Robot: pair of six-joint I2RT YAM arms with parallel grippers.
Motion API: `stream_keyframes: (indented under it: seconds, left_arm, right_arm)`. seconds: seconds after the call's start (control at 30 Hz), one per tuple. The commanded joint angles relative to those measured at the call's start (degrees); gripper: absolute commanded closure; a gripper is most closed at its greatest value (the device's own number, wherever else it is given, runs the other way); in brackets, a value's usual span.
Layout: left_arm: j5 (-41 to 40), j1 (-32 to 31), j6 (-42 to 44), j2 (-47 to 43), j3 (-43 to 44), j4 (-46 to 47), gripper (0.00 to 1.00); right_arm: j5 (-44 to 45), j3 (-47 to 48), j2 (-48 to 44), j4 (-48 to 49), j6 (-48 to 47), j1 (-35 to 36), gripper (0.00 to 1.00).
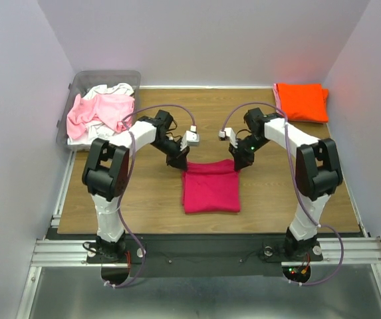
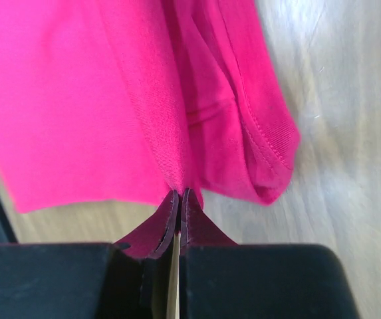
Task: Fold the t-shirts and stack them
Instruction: Fold the tshirt
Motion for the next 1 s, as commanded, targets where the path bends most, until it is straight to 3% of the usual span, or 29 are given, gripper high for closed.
stream_keyframes:
  seconds: [0.0, 0.27, 0.4, 0.43, 0.5, 0.63, 0.7, 0.97]
  left_arm:
    - [1.6, 1.1, -0.9, -7.8, -1.0, 0.4, 0.97]
    - [-1.2, 3.3, -3.3, -2.8, 4.7, 1.9, 0.94]
    - [-2.7, 4.7, -5.9, 2.1, 7.6, 3.1, 0.78]
    - [-3.1, 5.0, -6.8, 3.5, 8.7, 3.8, 0.67]
    - [-2.8, 5.4, -8.1, 4.1, 10.5, 4.2, 0.56]
    - [-2.3, 7.4, -12.1, 1.4, 12.1, 8.1, 0.44]
    - [-2.4, 8.5, -17.1, -1.1, 11.2, 11.6, 0.44]
    - [2.6, 5.9, -29.8, -15.7, -3.8, 25.0, 0.53]
  right_arm:
    - [-2.2, 1.6, -7.7, -1.2, 3.3, 0.4, 0.99]
    - [-1.5, 10.1, 0.7, -0.8, 3.9, 0.4, 0.99]
    - [0.7, 12.4, 6.7, -0.3, 4.0, 0.2, 0.86]
    - [1.0, 12.6, 8.3, 0.0, 4.2, 0.1, 0.78]
    - [2.1, 12.6, 8.8, 2.2, 5.9, -0.7, 0.71]
    - [3.5, 15.1, 7.5, 5.7, 10.0, -3.4, 0.5]
    - [3.6, 16.8, 5.7, 6.6, 13.3, -4.5, 0.38]
    - [-1.4, 12.4, -4.5, 12.1, 28.9, -5.8, 0.37]
